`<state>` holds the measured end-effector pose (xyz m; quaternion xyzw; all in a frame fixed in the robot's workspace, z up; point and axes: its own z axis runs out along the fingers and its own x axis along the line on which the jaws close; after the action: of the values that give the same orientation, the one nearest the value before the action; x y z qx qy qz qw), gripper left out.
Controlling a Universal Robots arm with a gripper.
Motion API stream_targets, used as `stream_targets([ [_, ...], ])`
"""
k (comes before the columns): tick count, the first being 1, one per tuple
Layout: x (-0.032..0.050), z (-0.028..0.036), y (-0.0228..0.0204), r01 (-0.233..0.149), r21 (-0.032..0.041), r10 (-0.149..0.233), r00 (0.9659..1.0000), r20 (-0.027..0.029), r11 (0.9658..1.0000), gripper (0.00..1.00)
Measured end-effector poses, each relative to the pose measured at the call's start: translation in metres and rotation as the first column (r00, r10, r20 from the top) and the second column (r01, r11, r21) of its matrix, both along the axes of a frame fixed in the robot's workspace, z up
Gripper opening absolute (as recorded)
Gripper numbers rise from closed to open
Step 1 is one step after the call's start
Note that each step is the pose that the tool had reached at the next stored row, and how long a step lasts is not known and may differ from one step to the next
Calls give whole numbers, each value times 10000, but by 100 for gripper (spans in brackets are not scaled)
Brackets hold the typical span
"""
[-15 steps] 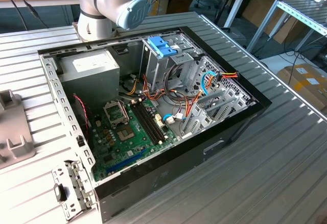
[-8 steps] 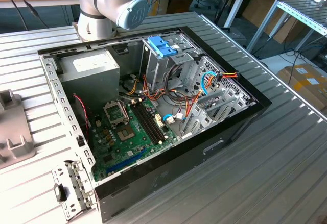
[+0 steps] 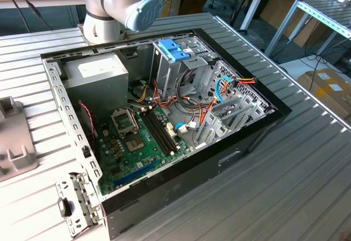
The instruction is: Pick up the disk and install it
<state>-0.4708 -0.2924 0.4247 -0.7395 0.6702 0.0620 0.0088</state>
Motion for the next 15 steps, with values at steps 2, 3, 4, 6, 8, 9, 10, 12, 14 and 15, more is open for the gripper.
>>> stream_targets([
  [2, 0, 5, 0, 0, 0, 0, 10000, 1, 10000, 37],
  [3, 0, 7, 0, 0, 0, 0, 10000, 1, 10000, 37],
  [4, 0, 11, 0, 0, 0, 0, 10000, 1, 10000, 37],
  [6, 0, 23, 0, 0, 0, 0, 10000, 1, 10000, 37],
  [8, 0, 32, 0, -1, 0, 1, 10000, 0, 10000, 37],
  [9, 0, 35, 0, 0, 0, 0, 10000, 0, 10000, 37],
  [10, 0, 42, 0, -1, 0, 1, 10000, 0, 10000, 37],
  [12, 0, 49, 0, 0, 0, 0, 10000, -1, 10000, 37],
  [14, 0, 56, 0, -1, 0, 1, 10000, 0, 10000, 37],
  [15, 0, 61, 0, -1, 0, 1, 10000, 0, 10000, 37],
])
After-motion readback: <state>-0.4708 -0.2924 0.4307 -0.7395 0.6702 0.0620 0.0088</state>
